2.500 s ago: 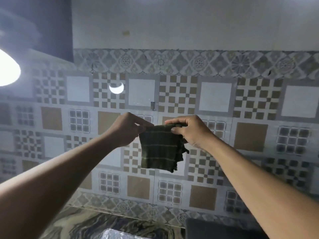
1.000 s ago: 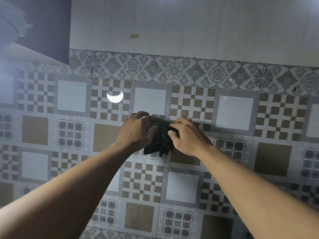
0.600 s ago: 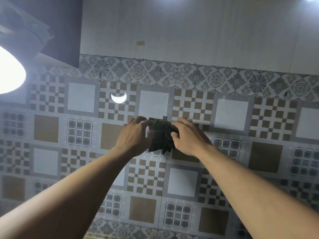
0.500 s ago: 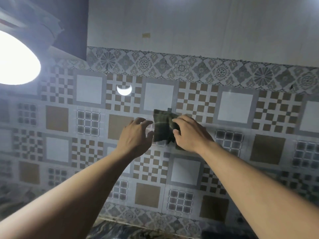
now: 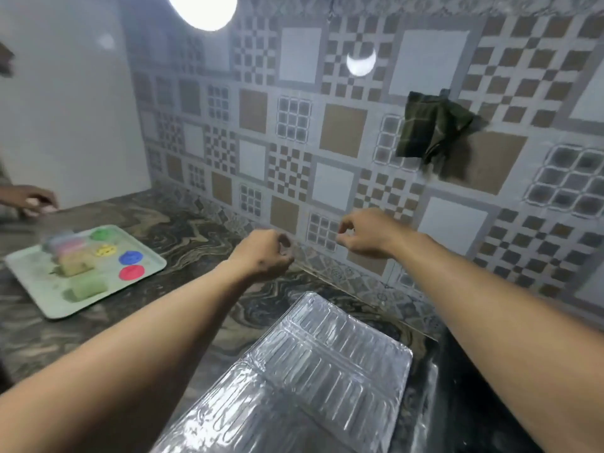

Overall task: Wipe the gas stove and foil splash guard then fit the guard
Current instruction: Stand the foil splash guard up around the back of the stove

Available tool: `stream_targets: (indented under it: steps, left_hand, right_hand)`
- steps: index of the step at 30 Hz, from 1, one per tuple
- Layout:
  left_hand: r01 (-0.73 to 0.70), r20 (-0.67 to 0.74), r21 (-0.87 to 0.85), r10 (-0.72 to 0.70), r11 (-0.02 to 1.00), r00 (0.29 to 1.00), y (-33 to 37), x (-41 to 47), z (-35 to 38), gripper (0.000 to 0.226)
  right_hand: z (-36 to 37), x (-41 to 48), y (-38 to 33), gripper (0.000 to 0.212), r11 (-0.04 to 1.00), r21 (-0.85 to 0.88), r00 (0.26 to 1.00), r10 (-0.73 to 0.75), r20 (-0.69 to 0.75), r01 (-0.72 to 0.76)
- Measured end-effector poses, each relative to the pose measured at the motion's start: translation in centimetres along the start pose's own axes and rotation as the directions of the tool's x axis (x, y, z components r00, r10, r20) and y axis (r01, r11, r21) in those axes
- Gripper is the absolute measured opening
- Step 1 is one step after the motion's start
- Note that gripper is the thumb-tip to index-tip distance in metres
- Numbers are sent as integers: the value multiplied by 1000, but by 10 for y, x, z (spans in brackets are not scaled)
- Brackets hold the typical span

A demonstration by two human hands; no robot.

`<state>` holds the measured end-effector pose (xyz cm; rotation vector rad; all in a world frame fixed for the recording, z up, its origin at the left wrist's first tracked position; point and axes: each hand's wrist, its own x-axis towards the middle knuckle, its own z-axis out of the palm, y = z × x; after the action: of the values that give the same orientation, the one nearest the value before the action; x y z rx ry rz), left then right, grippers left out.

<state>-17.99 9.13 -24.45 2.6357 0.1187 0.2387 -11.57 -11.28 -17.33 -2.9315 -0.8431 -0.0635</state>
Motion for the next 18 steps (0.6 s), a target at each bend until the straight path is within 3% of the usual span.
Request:
stream_targets:
  steps: [2,5,9,14,18]
  left_hand:
    - [92,49,25,-93,995,994,-17,-28,12,48]
    - [208,143,95,-220,974,965,-40,-70,35,33]
    - [369,235,152,-396,917,888,-72,-120,66,43]
    - [502,222,138,-521,854,824,-98,-159,99,57]
    - [530,182,190,-560,826,808,-104,-180,122,67]
  right_hand:
    - [25,3,-11,30,998,-2,996,-62,68,62]
    - [61,5,-31,31,988,17,968,-156,194,156]
    - [112,2,-61,38,960,17,916,-271,295,279]
    - [174,8,-84,42,935,53,847,-341,407,351]
    - [220,13,-89,61,921,68,801,-368,472,383]
